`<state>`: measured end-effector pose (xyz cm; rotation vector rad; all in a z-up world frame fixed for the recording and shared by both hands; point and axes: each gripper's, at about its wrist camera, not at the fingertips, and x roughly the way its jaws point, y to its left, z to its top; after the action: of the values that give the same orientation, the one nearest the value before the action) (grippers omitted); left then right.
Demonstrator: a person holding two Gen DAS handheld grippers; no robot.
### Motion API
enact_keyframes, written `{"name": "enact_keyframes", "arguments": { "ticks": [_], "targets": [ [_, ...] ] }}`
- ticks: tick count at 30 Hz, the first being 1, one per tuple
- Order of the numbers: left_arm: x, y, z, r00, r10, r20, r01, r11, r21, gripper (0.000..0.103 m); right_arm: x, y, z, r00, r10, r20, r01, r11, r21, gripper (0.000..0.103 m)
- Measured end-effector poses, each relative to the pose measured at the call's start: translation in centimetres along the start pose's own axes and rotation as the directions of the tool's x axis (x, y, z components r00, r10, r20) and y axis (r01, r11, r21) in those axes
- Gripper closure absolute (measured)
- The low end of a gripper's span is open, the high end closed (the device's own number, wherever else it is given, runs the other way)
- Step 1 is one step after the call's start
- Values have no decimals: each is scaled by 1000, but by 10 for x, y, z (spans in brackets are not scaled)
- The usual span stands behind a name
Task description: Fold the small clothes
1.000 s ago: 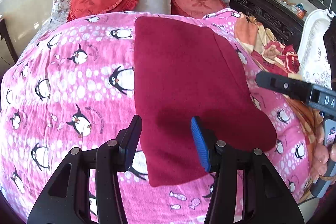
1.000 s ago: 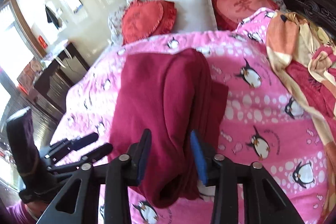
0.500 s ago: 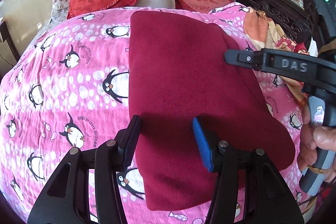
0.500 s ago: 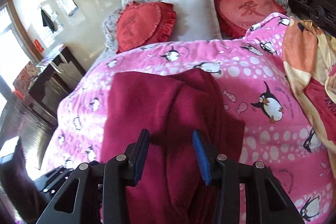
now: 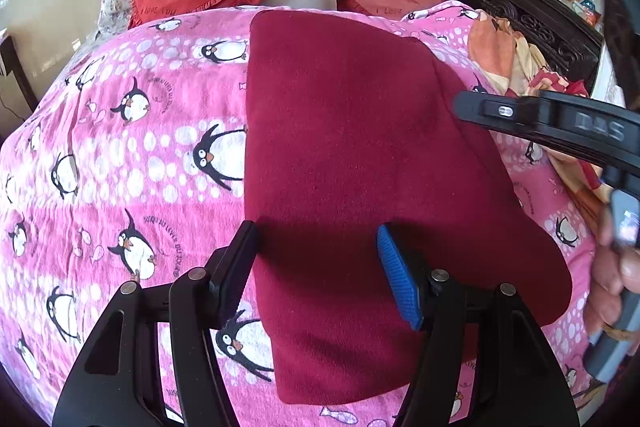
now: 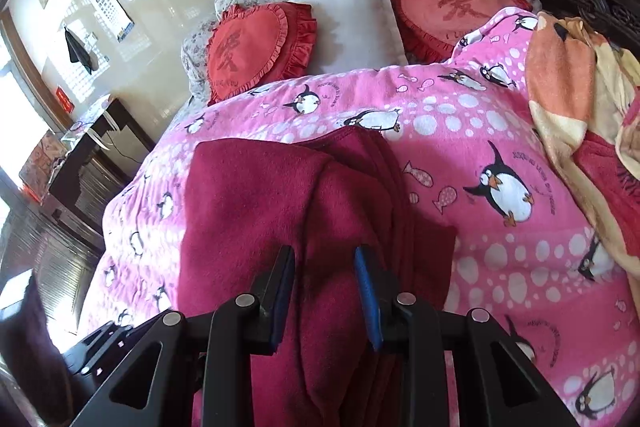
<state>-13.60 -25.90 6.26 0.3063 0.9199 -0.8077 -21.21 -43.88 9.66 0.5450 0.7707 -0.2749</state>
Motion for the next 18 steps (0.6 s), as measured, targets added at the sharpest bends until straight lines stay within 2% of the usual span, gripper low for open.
{"name": "enact_keyframes", "arguments": {
  "ticks": [6,10,13,16,18],
  "targets": [
    [0,2,-6,1000,-3,12,3,999,-36,36,-27,14,-33,998,-57,-5,57,997,-54,72],
    [2,-1,-8,1000,9,0,-9,999,-33,34,-7,5,-55,992,-114,-63,110,992,-57,72],
    [1,-1,-9,1000,9,6,-9,999,-40,31,-7,-8,-57,996,-74,-47,74,997,1,70],
    [-1,2,-10,1000,-2,2,2,999,-50,30,-14,-13,-57,998,-59,-38,60,997,38,58],
    [-2,4,-11,1000,-2,1,2,998,-56,27,-17,-14,-58,998,-45,-34,47,998,49,56]
  ]
}}
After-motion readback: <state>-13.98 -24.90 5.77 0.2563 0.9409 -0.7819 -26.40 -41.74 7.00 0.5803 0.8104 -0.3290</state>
